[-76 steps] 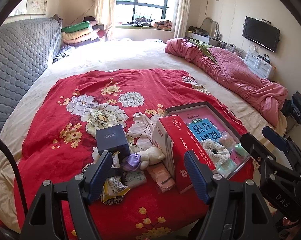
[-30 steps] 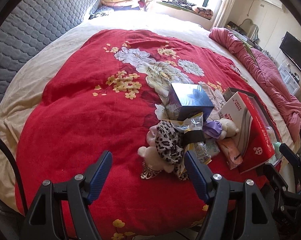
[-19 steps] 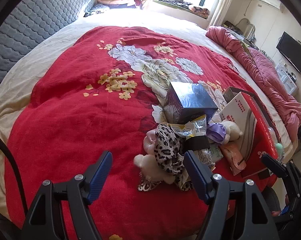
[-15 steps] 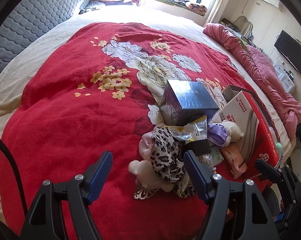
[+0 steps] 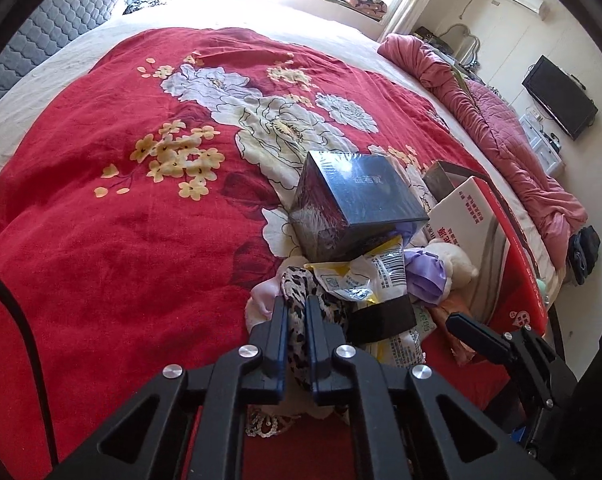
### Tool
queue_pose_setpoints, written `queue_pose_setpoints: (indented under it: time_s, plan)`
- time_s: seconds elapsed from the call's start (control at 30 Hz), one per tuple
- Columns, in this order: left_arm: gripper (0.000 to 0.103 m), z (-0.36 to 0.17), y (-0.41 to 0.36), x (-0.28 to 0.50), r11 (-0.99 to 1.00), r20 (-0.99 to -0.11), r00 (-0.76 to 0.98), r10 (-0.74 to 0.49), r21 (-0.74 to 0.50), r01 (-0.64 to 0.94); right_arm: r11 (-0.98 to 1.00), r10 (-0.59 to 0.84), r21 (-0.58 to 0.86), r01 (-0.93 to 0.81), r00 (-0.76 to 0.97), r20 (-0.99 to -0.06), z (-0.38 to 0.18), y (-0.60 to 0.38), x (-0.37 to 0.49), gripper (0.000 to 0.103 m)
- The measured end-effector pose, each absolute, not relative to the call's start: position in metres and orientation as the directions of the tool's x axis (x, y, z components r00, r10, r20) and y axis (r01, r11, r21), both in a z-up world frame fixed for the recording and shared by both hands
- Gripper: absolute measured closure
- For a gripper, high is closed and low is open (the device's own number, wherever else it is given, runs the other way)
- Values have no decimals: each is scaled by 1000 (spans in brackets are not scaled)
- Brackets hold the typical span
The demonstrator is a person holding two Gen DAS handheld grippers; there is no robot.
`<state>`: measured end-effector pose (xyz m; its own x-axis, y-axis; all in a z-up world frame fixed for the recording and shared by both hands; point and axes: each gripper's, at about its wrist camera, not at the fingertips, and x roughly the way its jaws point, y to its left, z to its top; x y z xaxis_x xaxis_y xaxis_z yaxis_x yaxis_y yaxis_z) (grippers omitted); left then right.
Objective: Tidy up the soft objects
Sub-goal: 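Grasp the leopard-print scrunchie with the left tool while the right tool grasps the yellow snack packet, then lift the leopard scrunchie with the left tool while the right tool lifts the snack packet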
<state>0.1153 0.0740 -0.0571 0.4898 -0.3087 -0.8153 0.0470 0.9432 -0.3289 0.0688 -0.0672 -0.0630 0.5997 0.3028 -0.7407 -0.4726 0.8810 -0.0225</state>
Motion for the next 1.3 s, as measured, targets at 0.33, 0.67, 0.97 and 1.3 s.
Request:
queue_pose_setpoints:
  time_s: [0.33, 0.67, 0.97, 1.3]
  plan:
    - [101, -58, 77, 114, 926, -788, 502, -358, -370, 80, 903, 290, 3, -429, 606, -741, -68, -53, 89, 31]
    - [101, -63, 75, 112, 916, -791, 479, -381, -394, 78, 883, 317, 24, -468, 559, -766, -77, -56, 96, 57]
    - [102, -54, 66, 106, 919, -774, 514, -369, -386, 78, 889, 362, 86, -450, 573, -735, -53, -97, 83, 62]
    - [102, -13, 47, 85, 941, -741, 589, -322, -319, 113, 903, 370, 99, -418, 641, -673, -23, -132, 75, 63]
